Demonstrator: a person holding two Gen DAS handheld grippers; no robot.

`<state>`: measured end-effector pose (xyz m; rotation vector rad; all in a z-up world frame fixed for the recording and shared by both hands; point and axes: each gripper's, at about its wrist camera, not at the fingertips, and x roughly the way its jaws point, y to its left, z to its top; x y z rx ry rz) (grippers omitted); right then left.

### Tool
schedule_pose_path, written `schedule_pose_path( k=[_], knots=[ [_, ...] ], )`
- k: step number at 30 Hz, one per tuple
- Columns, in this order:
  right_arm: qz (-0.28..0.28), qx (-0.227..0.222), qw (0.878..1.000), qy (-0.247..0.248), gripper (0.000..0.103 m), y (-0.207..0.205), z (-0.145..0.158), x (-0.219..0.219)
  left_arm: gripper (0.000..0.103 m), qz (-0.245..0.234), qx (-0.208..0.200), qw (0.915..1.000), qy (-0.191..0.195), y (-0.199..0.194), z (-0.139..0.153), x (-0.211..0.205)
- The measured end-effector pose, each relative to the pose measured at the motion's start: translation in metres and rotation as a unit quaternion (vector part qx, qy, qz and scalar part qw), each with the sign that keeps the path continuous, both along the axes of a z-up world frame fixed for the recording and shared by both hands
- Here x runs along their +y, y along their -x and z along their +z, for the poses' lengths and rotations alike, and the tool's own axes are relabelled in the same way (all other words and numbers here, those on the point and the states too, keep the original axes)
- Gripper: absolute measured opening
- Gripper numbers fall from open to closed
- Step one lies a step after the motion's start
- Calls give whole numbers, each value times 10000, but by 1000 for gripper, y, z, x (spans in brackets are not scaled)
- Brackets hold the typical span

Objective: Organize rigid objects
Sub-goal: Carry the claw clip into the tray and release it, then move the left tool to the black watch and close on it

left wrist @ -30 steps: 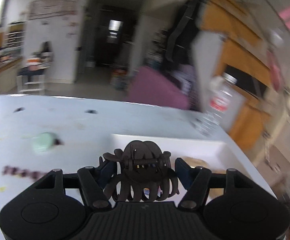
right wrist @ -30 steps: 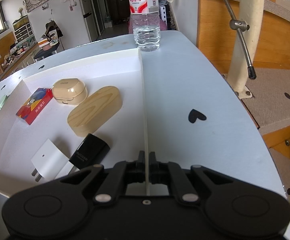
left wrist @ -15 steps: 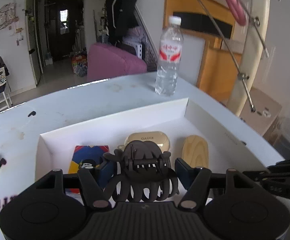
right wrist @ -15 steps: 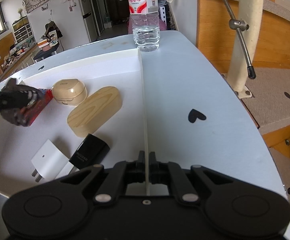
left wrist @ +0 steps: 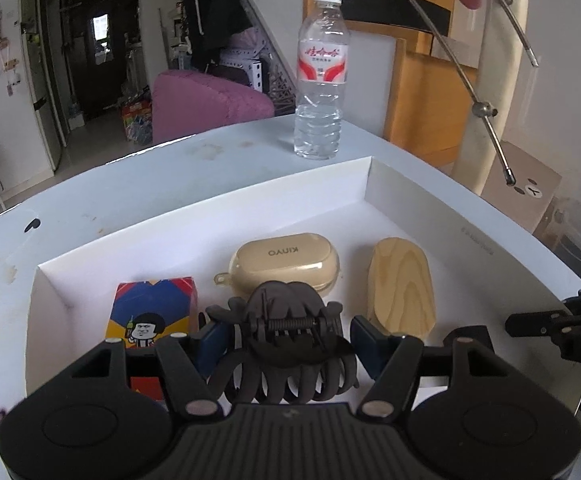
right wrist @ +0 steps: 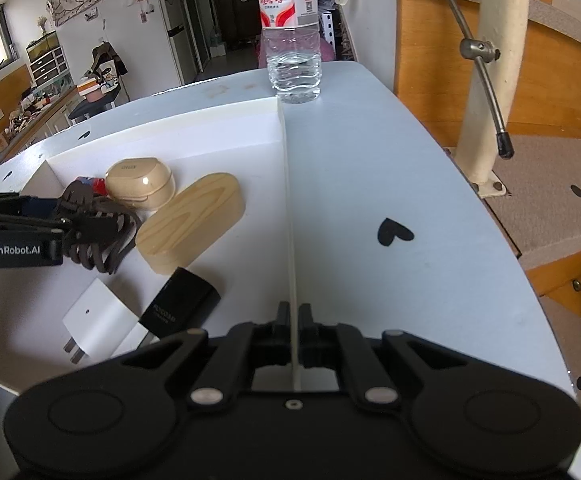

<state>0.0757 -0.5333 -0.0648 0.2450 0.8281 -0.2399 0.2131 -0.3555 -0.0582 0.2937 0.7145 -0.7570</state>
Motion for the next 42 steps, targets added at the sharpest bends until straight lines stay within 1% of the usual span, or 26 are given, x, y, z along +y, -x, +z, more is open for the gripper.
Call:
schedule_pose_path(
  k=[4, 7, 8, 9, 10, 13, 15, 18, 24, 29, 34, 38, 42],
  knots=[
    [-2, -1, 10000, -2, 4, 0, 0, 0, 70, 38, 65, 9999, 72, -2, -2, 2],
    [-3, 3, 10000, 7, 4, 0, 0, 1, 75, 104, 356, 9993, 66, -9, -6, 4],
    [-6, 4, 10000, 4, 4, 0, 0, 1, 78, 120, 410, 9991, 73, -11, -6, 5],
    [-6, 5, 10000, 3, 4, 0, 0, 1, 85, 136, 435, 9989, 89, -12, -6, 6],
    [-5, 5, 10000, 2, 4, 0, 0, 1, 88, 150, 434, 9989, 106, -12, -6, 7],
    [-3, 11, 10000, 10, 4, 0, 0, 1, 91, 113, 355, 9993, 91, -11, -5, 8],
    [-1, 14, 10000, 11, 4, -1, 0, 1, 96, 102, 337, 9994, 75, -9, -5, 8],
    [-3, 11, 10000, 12, 4, -1, 0, 1, 101, 117, 324, 9993, 107, -8, 0, 11],
    [-2, 12, 10000, 11, 4, -1, 0, 1, 103, 180, 233, 9992, 261, -1, 20, 23],
    [3, 13, 10000, 13, 4, -1, 0, 1, 103, 229, 82, 9984, 507, 15, 47, 46],
    [27, 29, 10000, 28, 4, -2, 0, 0, 103, 388, -103, 9977, 545, 28, 69, 74],
    [25, 27, 10000, 27, 3, -2, 0, 0, 103, 652, -228, 9956, 639, 29, 77, 105],
    [29, 27, 10000, 26, 3, -2, 0, 0, 103, 1101, -262, 9913, 669, 22, 78, 140]
  ],
)
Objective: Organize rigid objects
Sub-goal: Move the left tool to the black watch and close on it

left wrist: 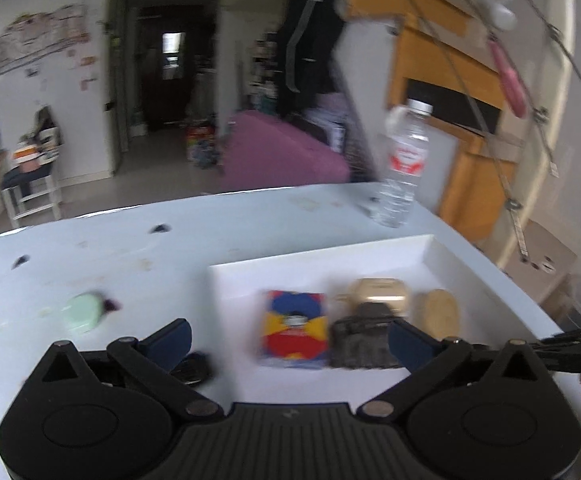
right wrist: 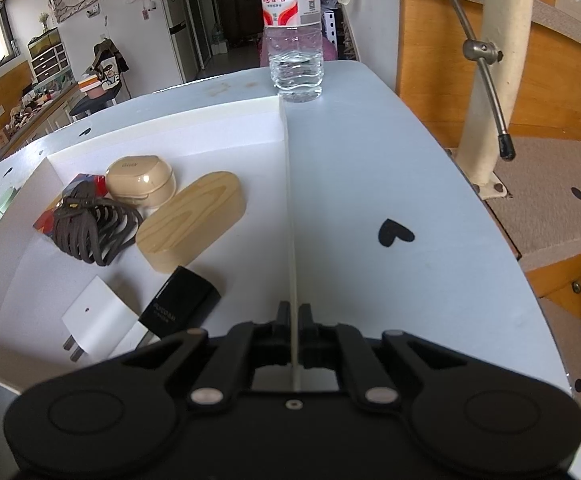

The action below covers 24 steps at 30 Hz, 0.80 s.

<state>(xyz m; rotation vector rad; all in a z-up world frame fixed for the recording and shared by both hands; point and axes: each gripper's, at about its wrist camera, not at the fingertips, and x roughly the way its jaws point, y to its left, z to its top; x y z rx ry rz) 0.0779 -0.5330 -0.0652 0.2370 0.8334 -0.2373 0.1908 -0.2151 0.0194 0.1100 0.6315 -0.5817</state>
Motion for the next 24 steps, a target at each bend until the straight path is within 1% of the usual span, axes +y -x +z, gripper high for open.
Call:
schedule_pose_path(
  k=[4, 6, 9, 11, 13, 15, 17, 19, 20, 21, 22, 23, 24],
  knots=[
    [3, 3, 10000, 11, 3, 0, 0, 0, 103, 387, 12, 9993, -3, -7, -6, 34],
    [5, -1, 10000, 6, 3, 0, 0, 0, 103, 507, 27, 9987, -37, -10, -12, 48],
    [0, 0, 10000, 8, 4, 0, 0, 0, 103, 625, 110, 9978, -193, -19, -29, 67],
    [0, -7, 10000, 8, 4, 0, 0, 1, 103, 530, 371, 9977, -194, -26, -42, 77],
    [-5, -11, 10000, -3, 4, 1, 0, 1, 103, 459, 658, 9967, -104, -33, -56, 88],
    [-3, -11, 10000, -2, 4, 1, 1, 1, 103, 394, 782, 9961, -90, -37, -67, 95],
    [-5, -11, 10000, -4, 4, 1, 1, 1, 103, 295, 749, 9965, -216, -39, -77, 95],
    [-5, -14, 10000, -4, 4, 1, 1, 1, 101, 163, 620, 9971, -401, -40, -86, 94],
    [-6, -14, 10000, -7, 4, 1, 1, 1, 98, 63, 529, 9973, -504, -41, -90, 93],
    [-5, -14, 10000, -6, 4, 1, 1, 1, 93, -68, 451, 9968, -656, -43, -94, 89],
    [-6, -14, 10000, -6, 4, 1, 1, 1, 90, -188, 442, 9958, -775, -44, -98, 87],
    [-8, -13, 10000, -9, 4, 1, 1, 1, 87, -324, 428, 9948, -861, -48, -102, 85],
    [-11, -13, 10000, -12, 4, 1, 1, 1, 85, -432, 282, 9948, -873, -49, -102, 83]
  ],
)
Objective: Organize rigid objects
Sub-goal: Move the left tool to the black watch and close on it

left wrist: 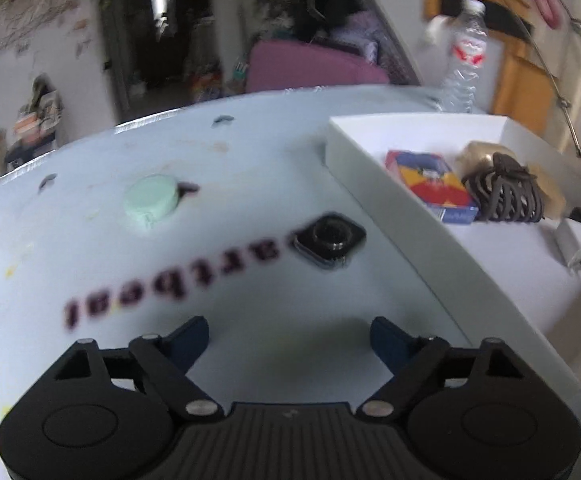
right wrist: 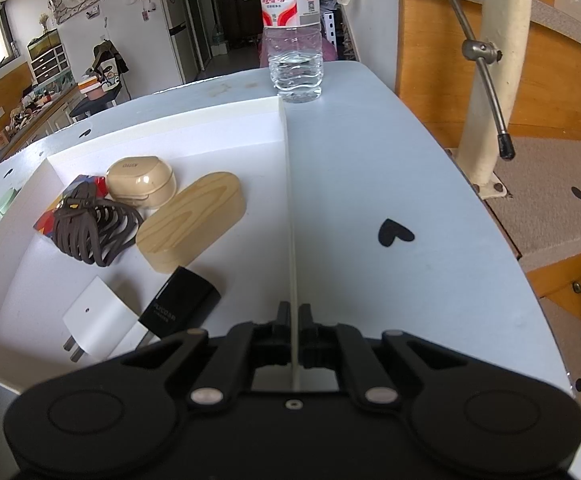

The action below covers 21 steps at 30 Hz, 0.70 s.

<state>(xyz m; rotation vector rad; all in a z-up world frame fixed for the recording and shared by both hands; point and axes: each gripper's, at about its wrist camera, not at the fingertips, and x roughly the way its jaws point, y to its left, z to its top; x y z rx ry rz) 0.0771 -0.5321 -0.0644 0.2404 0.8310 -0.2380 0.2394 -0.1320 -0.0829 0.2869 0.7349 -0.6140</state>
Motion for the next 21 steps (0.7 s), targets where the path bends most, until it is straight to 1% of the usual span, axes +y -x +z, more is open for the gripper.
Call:
schedule_pose_path(
  k=[1, 2, 6, 7, 9, 11, 14, 17, 18, 19, 21],
  knots=[
    [-2, -2, 10000, -4, 4, 0, 0, 0, 83, -158, -14, 9999, 42, -3, -1, 0],
    [0, -2, 10000, -2, 4, 0, 0, 0, 77, -276, -8, 9996, 99, -8, 0, -2],
    [0, -3, 10000, -2, 4, 0, 0, 0, 74, -890, -223, 9957, 112, -20, -3, -9],
    [-2, -2, 10000, -4, 4, 0, 0, 0, 73, -1044, -220, 9942, 126, -24, -3, -11],
    [-3, -4, 10000, -7, 4, 0, 0, 0, 67, -1342, -128, 9907, 176, -32, -3, -15],
    [-13, -4, 10000, -14, 4, 0, 0, -1, 67, -1572, -113, 9874, 150, -39, -2, -21],
    [-26, -7, 10000, -23, 4, 0, 0, -1, 67, -1735, -87, 9847, 133, -47, -2, -28],
    [-35, -8, 10000, -29, 4, 0, 0, 0, 65, -1764, -75, 9842, 121, -51, -2, -35],
    [-31, -9, 10000, -26, 4, 0, 0, -1, 60, -1785, -75, 9838, 130, -51, -2, -36],
    [-29, -9, 10000, -27, 4, 0, 0, -1, 57, -1795, -84, 9836, 158, -50, -2, -38],
    [-30, -9, 10000, -28, 4, 0, 0, -1, 46, -1758, -123, 9842, 188, -47, -1, -41]
  ],
)
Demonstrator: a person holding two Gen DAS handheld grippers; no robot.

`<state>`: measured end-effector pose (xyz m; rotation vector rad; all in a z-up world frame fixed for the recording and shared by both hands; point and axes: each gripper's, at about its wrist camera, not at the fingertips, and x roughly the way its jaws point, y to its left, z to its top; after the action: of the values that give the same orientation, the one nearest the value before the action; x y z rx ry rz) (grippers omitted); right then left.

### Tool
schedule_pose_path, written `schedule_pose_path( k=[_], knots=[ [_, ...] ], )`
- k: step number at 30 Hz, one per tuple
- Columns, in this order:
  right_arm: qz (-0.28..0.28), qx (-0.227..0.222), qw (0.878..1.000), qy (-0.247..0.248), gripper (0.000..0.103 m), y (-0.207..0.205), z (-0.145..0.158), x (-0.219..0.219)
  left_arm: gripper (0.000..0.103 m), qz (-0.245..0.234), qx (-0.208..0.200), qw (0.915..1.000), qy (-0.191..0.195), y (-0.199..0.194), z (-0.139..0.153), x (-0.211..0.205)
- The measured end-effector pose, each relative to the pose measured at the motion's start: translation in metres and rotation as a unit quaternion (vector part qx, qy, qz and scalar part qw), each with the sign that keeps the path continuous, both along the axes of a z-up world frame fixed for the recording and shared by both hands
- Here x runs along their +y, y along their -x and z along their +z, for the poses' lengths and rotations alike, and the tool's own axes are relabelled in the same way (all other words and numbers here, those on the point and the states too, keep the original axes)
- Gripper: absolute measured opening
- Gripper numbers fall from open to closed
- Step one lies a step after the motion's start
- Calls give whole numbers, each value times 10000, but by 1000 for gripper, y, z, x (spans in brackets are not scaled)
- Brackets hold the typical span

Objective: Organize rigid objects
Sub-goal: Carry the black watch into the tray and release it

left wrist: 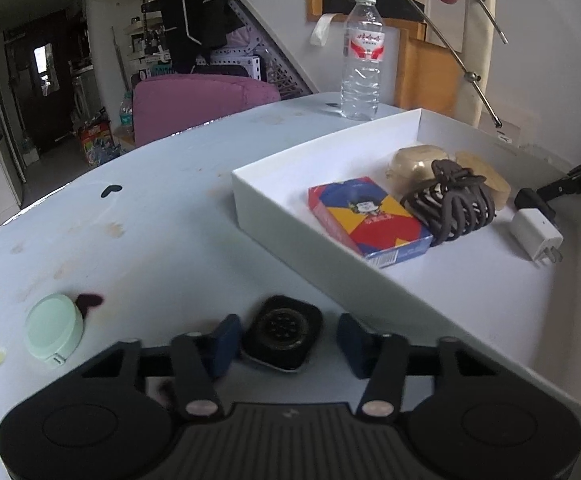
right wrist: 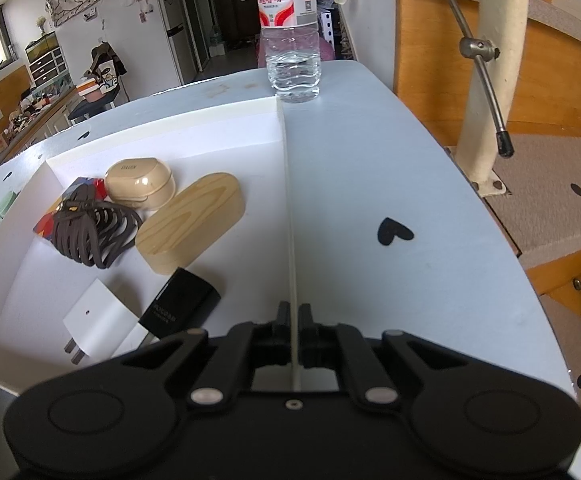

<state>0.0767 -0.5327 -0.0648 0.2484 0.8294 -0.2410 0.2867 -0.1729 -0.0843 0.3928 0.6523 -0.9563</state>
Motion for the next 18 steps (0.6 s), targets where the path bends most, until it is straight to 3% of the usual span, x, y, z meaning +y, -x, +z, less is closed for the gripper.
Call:
schedule_pose_path(
  k=[5, 9, 12, 18],
  knots=[
    [-2, -2, 10000, -1, 4, 0, 0, 0, 46, 315, -58, 9995, 22, 11, 0, 0],
    [4, 0, 10000, 1, 4, 0, 0, 0, 46, 828, -126, 9965, 51, 13, 4, 8],
    [16, 6, 10000, 11, 4, 0, 0, 0, 46, 1218, -74, 9920, 330, 14, 22, 19],
    [9, 4, 10000, 17, 4, 0, 0, 0, 46, 1021, -171, 9925, 646, 45, 62, 7]
  ],
)
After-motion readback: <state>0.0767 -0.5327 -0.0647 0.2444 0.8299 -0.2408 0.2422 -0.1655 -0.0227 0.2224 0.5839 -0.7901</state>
